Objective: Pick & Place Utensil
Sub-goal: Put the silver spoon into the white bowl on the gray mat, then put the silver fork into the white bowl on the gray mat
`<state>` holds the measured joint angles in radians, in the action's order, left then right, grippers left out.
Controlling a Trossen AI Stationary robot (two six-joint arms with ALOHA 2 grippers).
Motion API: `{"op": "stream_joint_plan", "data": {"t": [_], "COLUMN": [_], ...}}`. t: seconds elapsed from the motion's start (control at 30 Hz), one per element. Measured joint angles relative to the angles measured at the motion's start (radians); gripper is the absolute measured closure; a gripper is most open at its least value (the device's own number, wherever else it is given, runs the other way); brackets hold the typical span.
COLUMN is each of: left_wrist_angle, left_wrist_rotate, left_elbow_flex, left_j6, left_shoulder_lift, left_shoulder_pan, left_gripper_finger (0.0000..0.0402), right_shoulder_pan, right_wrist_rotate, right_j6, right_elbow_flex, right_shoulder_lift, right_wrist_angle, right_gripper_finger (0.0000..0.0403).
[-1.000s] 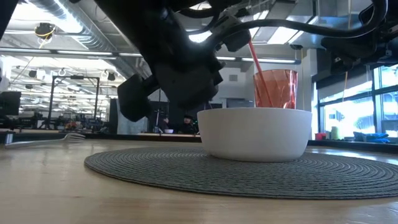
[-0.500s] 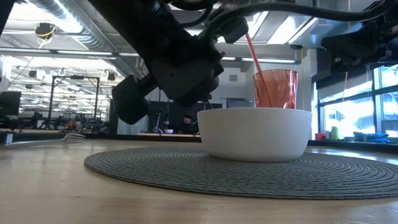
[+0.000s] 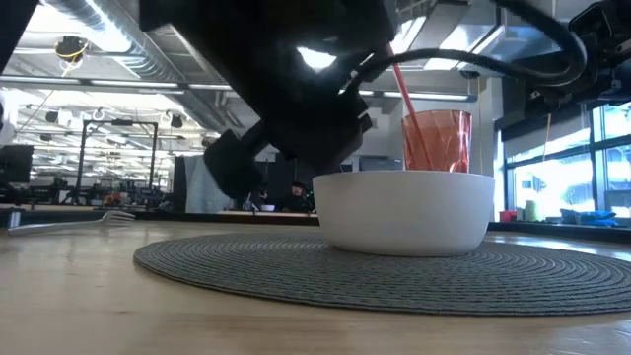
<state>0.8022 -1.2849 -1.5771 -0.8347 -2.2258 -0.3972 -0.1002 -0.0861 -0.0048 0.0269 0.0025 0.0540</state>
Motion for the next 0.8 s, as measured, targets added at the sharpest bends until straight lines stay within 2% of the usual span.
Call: {"op": "stream_joint_plan", "data": {"t": [0.27,0.57,0.63,0.73,0.8], "left_wrist_angle": [0.009,0.006,0.006,0.022,0.072], "left_wrist_rotate": [-0.006,-0.01,-0.056,-0.202,-0.21], "left_elbow_flex": [0.0,0.0,0.0,0.0,-0.002], "left_j6": [-0.014,-0.032,-0.027,-0.004,0.057], "left_shoulder_lift": [-0.014,-0.014,-0.014,-0.011,0.009], "left_shoulder_pan": [0.003,-0.028,-0.028,-0.035,-0.048], "left_gripper_finger": [0.0389,0.0315,0.0304,0.0296,0.0295], "right_shoulder_pan": [0.0,0.0,0.0,0.0,0.0], "right_wrist_rotate": [0.0,0.0,0.0,0.0,0.0], "right_j6": [0.0,0.003,0.005,0.004,0.003], "right_elbow_flex": [0.0,0.0,0.0,0.0,0.0], "right_shoulder_lift": [0.0,0.0,0.0,0.0,0.0], "right_wrist_angle": [-0.001,-0.002,-0.002,-0.002,-0.003], "right_gripper_finger": [0.0397,0.0397,0.0397,0.0397,0.0397]}}
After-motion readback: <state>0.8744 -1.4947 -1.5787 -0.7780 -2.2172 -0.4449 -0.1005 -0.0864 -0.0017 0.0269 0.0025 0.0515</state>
